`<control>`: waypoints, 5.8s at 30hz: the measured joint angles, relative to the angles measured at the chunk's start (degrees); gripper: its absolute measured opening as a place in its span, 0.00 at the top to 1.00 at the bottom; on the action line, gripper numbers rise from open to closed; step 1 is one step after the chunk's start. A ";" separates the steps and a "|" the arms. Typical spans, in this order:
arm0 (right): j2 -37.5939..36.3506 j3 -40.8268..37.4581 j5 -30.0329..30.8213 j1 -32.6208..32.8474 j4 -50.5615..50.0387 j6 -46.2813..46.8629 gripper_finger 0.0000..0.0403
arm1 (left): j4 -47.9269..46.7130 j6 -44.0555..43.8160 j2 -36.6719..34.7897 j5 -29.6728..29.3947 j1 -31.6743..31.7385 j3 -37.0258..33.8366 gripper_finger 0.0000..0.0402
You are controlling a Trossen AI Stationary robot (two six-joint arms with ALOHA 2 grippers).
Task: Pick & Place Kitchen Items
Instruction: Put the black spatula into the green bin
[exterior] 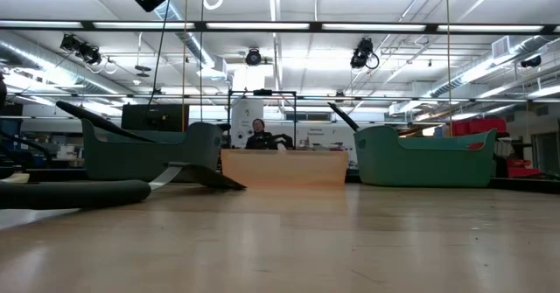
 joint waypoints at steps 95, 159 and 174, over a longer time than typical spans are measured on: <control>1.35 -0.07 -1.72 0.02 -9.49 -0.44 0.99 | -0.97 17.10 25.14 -5.31 -18.17 16.06 0.39; 2.80 -0.02 -3.14 0.52 -9.63 -3.21 0.99 | -5.23 30.35 35.06 -12.17 -20.93 16.49 0.19; 2.80 -0.02 -3.14 0.52 -9.61 -3.23 0.99 | -1.17 32.57 35.11 -9.68 -21.03 13.66 0.21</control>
